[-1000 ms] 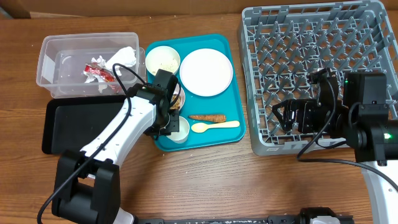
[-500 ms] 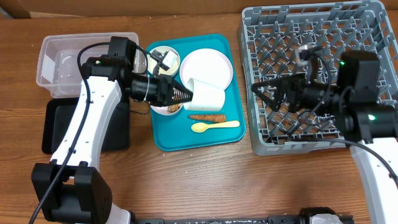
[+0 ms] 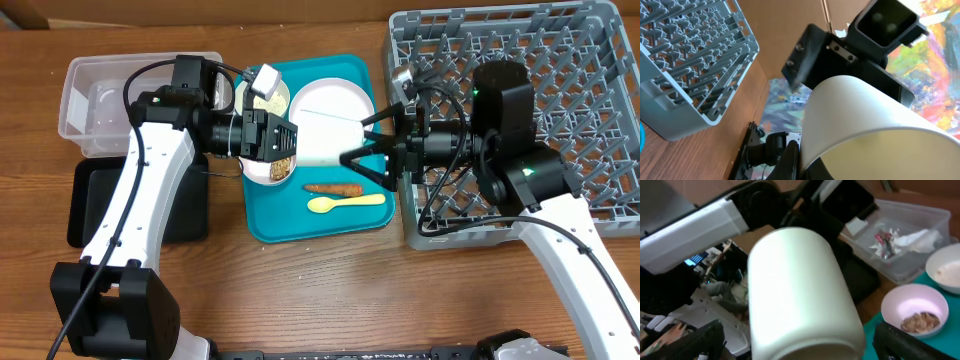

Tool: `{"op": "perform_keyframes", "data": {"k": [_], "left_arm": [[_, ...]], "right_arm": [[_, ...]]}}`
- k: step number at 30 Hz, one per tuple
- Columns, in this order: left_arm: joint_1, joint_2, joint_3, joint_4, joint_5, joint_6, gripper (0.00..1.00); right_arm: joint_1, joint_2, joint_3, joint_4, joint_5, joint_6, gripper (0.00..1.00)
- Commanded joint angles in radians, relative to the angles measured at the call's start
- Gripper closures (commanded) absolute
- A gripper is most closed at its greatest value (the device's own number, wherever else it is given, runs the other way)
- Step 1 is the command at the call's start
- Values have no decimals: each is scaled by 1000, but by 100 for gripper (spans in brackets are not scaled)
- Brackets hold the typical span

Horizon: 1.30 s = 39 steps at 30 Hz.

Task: Sort waste into correct bins and load items into the dishwasher
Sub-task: 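Hand the white cup from the left gripper to the right gripper, then place the white cup upside down in the dish rack with the right gripper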

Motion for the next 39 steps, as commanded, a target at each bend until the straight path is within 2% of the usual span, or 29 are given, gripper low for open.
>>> {"op": "perform_keyframes", "data": {"k": [1,5,9,12,15,20,24,31,34,35,37,39], "left_arm": [[-7,-7,18,1,39,-7,96],[-7,-7,18,1,38,-14,96],[-26,-7,18,2,38,-13,96],[-40,-7,18,1,19,-13,96],[-40,-7,18,2,18,-13,96],[-40,-7,17,1,-25,-13,67],[-40,-7,17,1,-27,-13,65],[-40,-7,17,2,-56,-10,64],[-40,-7,17,2,-133,-10,64],[-40,-7,17,9,-209,-10,64],[-40,-7,17,19,-356,-11,63],[-41,-7,17,30,-526,-15,60]], "right_arm": [[13,-3,-1,23,-40,-1,9],[18,-3,-1,23,-43,-2,25],[46,-3,-1,56,-43,-2,33],[58,-3,-1,70,-43,-2,49],[58,-3,-1,70,-43,-2,60],[32,-3,-1,68,-43,-1,62],[-66,-5,-1,27,-42,3,61],[-357,-6,2,-124,-6,-1,61],[-422,-29,8,-269,219,-1,61],[-423,-47,18,-359,396,5,60],[-413,-63,40,-469,617,35,61],[-398,-64,55,-554,769,69,61]]}}
